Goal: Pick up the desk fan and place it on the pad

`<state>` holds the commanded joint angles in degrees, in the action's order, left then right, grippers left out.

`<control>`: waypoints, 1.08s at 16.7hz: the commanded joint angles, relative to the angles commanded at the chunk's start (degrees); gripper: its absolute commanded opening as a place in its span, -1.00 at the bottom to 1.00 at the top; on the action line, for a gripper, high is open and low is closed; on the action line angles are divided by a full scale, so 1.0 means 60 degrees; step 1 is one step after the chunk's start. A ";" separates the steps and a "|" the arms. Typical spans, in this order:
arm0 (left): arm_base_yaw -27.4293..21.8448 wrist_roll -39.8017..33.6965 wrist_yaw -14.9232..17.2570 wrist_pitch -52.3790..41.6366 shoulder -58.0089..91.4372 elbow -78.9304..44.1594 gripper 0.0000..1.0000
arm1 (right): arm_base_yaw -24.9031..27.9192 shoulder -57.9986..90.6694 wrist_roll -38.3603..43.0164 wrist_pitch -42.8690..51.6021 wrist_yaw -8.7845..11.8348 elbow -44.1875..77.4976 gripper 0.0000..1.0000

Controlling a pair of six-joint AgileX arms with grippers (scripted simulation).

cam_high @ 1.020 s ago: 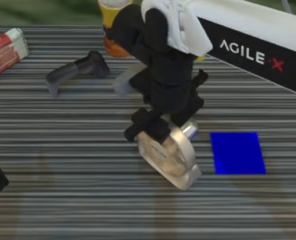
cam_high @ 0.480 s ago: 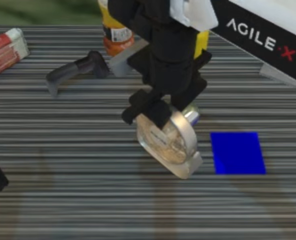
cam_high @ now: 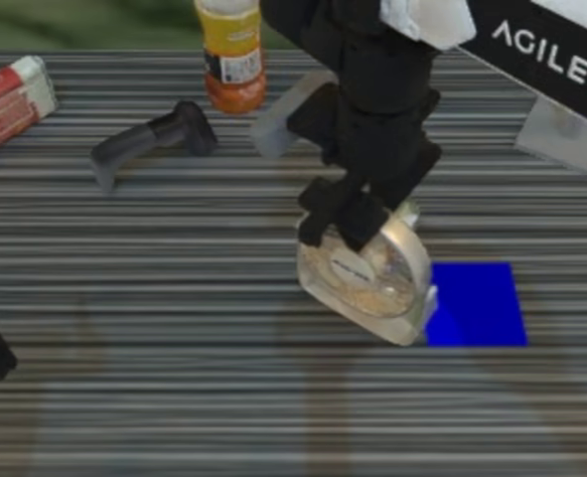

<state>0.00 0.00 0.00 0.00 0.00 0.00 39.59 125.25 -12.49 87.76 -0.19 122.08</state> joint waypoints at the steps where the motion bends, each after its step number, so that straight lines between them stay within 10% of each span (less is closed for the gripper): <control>1: 0.0000 0.0000 0.0000 0.0000 0.0000 0.0000 1.00 | -0.0185 -0.0197 -0.0637 -0.0075 0.0001 -0.0262 -1.00; 11: 0.0000 0.0000 0.0000 0.0000 0.0000 0.0000 1.00 | -0.2195 -0.2425 -0.7757 -0.0955 0.0017 -0.3204 -1.00; 18: 0.0000 0.0000 0.0000 0.0000 0.0000 0.0000 1.00 | -0.2516 -0.2782 -0.8605 -0.1093 0.0013 -0.3728 -1.00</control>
<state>0.00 0.00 0.00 0.00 0.00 0.00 24.49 108.55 -64.13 81.20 -0.11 99.71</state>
